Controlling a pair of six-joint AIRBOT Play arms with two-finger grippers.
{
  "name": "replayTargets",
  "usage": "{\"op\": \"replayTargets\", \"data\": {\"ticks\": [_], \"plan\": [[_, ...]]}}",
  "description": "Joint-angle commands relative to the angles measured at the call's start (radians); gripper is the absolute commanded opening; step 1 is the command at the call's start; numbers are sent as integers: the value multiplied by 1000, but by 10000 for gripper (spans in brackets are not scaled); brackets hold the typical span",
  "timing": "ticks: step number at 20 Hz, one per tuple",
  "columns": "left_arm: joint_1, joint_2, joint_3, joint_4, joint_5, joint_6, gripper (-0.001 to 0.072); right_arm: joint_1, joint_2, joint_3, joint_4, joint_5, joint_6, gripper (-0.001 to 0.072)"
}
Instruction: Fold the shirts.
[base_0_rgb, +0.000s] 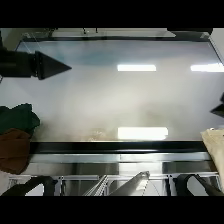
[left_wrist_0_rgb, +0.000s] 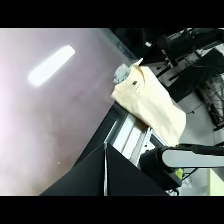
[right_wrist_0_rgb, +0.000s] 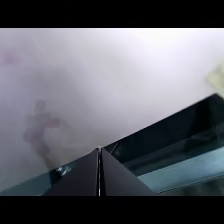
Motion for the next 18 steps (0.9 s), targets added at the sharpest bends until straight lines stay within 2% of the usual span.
{"op": "replayTargets", "data": {"ticks": [1, 4, 7, 11, 18], "plan": [[-21, 183, -274, 125, 66, -82, 9, 341, 164, -147, 68, -68, 28, 27], [-87, 347, -602, 124, 154, -151, 9, 584, 283, -327, 68, -186, 29, 27], [-137, 445, -776, 124, 224, -193, 10, 657, 290, -373, 68, -270, 27, 27], [-144, 518, -830, 124, 275, -223, 11, 657, 282, -373, 69, -276, 32, 27], [-144, 590, -829, 124, 272, -237, 10, 657, 282, -373, 69, -276, 32, 27]]}}
